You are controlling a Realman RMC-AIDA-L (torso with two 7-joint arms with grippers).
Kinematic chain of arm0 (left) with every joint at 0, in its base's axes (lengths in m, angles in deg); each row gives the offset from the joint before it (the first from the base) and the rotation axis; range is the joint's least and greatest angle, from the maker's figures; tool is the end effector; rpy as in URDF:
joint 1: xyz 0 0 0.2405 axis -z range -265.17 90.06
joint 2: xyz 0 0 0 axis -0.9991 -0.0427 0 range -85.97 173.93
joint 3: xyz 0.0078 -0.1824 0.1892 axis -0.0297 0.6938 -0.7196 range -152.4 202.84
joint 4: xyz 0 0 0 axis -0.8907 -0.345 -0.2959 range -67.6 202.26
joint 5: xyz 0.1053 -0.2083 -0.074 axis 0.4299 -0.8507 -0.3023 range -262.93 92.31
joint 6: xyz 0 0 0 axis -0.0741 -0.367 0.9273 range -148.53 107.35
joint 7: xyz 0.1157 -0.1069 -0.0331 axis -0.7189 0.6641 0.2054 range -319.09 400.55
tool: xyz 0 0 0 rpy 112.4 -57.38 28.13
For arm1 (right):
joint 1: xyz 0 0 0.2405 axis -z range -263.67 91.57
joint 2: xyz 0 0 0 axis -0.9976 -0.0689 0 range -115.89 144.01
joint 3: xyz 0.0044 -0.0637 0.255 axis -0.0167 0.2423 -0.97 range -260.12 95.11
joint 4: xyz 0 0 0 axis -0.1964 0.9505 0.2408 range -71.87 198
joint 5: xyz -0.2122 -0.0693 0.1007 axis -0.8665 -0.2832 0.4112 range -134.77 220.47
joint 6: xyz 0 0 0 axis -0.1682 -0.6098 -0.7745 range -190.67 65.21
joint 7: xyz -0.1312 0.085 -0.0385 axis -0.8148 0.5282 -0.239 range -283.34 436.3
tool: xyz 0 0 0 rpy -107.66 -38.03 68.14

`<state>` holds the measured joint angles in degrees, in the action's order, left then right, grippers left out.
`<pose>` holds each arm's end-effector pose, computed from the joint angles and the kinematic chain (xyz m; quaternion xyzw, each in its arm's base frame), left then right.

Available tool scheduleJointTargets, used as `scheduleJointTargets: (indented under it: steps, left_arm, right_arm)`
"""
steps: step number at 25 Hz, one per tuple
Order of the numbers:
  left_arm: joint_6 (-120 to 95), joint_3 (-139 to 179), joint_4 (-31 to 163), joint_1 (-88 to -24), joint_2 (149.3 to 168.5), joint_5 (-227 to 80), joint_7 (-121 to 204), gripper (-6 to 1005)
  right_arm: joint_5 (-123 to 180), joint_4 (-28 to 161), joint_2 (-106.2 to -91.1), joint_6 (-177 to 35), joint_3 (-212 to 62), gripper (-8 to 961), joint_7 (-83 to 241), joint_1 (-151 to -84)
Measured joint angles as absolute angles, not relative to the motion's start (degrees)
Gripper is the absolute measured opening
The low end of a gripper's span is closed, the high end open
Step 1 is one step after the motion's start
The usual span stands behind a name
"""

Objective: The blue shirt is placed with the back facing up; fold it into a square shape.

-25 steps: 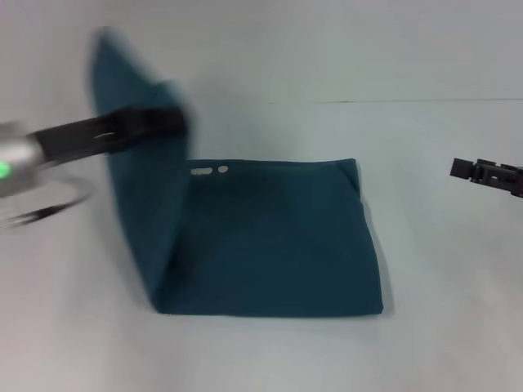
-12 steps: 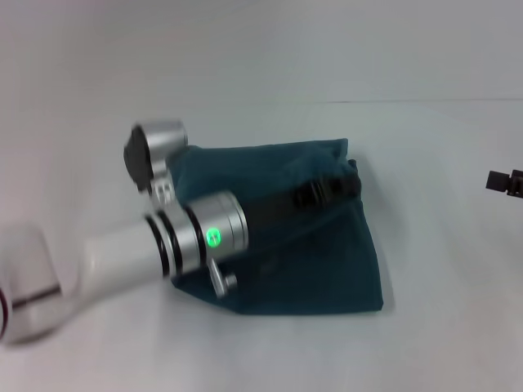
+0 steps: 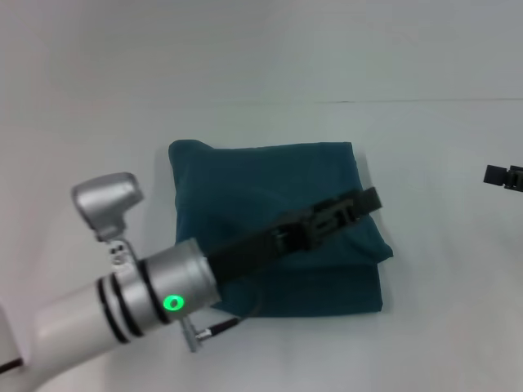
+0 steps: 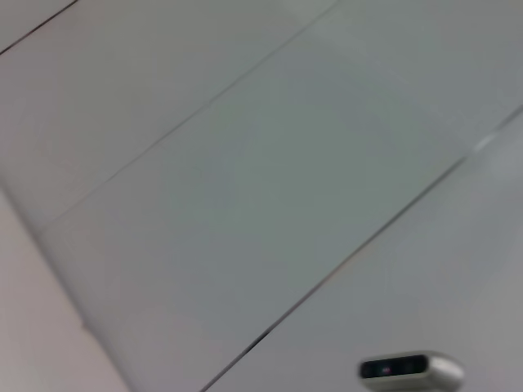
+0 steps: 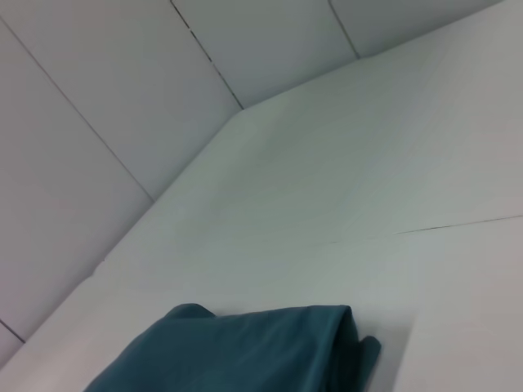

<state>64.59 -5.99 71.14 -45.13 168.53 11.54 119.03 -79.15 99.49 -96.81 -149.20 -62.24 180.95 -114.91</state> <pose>-0.1891 0.3319 -0.1476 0.7683 0.4314 0.4726 0.0163 0.3583 0.3761 0.0843 -0.8093 0.4661 0.2726 0.2311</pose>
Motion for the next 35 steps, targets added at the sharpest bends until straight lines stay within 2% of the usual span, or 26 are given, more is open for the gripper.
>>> scheduleJointTargets:
  steps: [9,10,15,23,35]
  left_arm:
    - [70.8,-8.6,57.0,-53.4,168.12,12.4,120.1,620]
    - [72.0,-9.3,53.1,-56.1,168.14,12.5,119.5,662]
    - [74.1,-10.9,45.7,-61.3,167.93,12.6,115.9,883]
    - [78.0,-12.4,34.9,-65.8,167.68,19.4,112.3,891]
    - [80.0,-12.0,32.1,-65.6,167.03,26.4,112.4,891]
  right_arm:
    - [-79.3,99.3,-96.6,-144.5,-51.2,867,193.6,-117.7]
    - [-79.3,99.2,-96.69,-144.3,-50.4,867,194.8,-118.0]
    - [-79.5,95.2,-96.78,-143.7,-48.5,866,197.6,-120.3]
    - [-79.9,88.8,-97.72,-140.6,-46.1,865,198.3,-123.6]
    - [-79.9,88.2,-99.23,-137.7,-40.6,862,202.8,-124.1]
